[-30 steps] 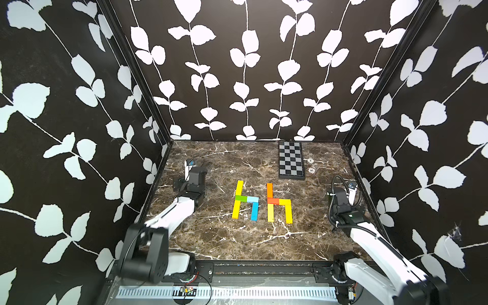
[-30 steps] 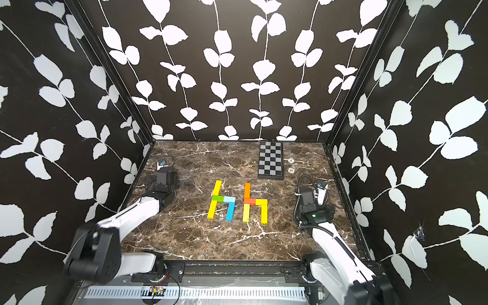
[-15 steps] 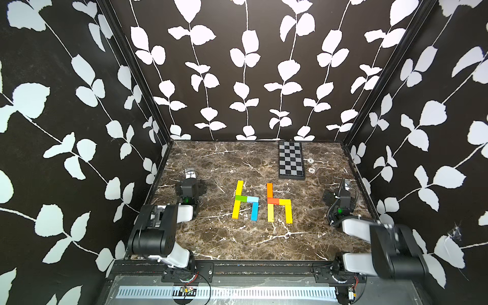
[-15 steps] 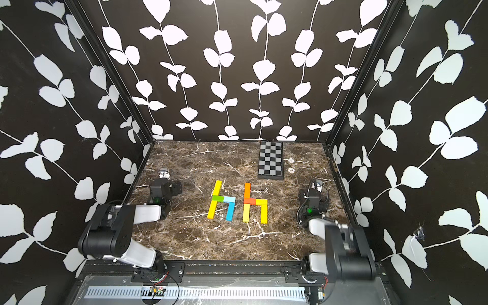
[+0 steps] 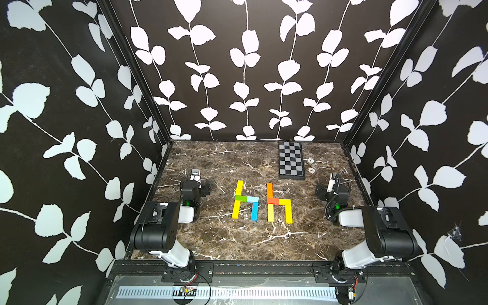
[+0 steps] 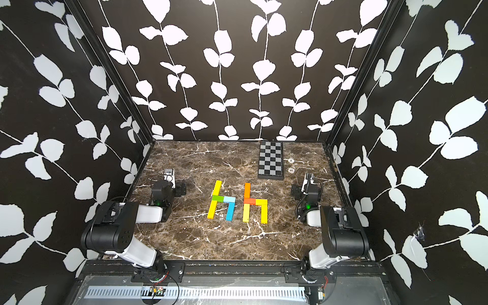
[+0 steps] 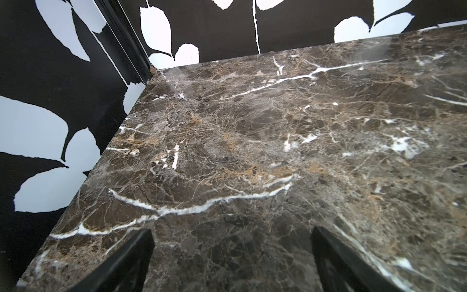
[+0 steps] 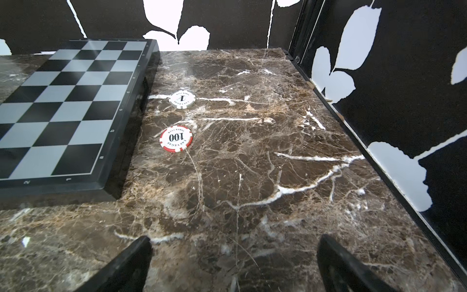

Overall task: Assemble the letter h with building blocks
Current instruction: Reset both arms

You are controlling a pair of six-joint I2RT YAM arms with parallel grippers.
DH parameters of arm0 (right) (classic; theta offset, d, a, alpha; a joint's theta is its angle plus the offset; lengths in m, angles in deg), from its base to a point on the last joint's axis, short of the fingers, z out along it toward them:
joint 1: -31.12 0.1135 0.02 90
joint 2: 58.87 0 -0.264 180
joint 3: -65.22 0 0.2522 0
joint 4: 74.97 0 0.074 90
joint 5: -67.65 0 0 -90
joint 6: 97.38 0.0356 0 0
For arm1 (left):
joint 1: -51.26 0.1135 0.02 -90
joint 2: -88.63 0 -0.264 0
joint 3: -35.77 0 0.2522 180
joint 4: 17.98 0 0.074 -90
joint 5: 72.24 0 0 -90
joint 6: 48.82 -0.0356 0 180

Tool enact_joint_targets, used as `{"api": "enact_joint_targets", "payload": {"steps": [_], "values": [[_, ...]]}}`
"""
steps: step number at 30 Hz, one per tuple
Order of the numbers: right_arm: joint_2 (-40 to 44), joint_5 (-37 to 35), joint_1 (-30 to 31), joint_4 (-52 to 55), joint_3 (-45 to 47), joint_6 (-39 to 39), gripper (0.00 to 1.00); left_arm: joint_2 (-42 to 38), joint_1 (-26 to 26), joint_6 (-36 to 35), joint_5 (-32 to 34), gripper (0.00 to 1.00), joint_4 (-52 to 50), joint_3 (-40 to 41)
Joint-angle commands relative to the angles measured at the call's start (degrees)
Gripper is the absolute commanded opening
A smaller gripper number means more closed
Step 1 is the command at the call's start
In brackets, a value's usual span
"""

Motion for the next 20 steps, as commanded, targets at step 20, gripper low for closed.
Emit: {"api": "enact_joint_targets", "payload": {"steps": [20], "values": [[0.52,1.98,1.96,0.35,-2.72,-4.43,0.99,-1.31,0.18,-0.50,-0.50,0.99,1.08,0.29]]}}
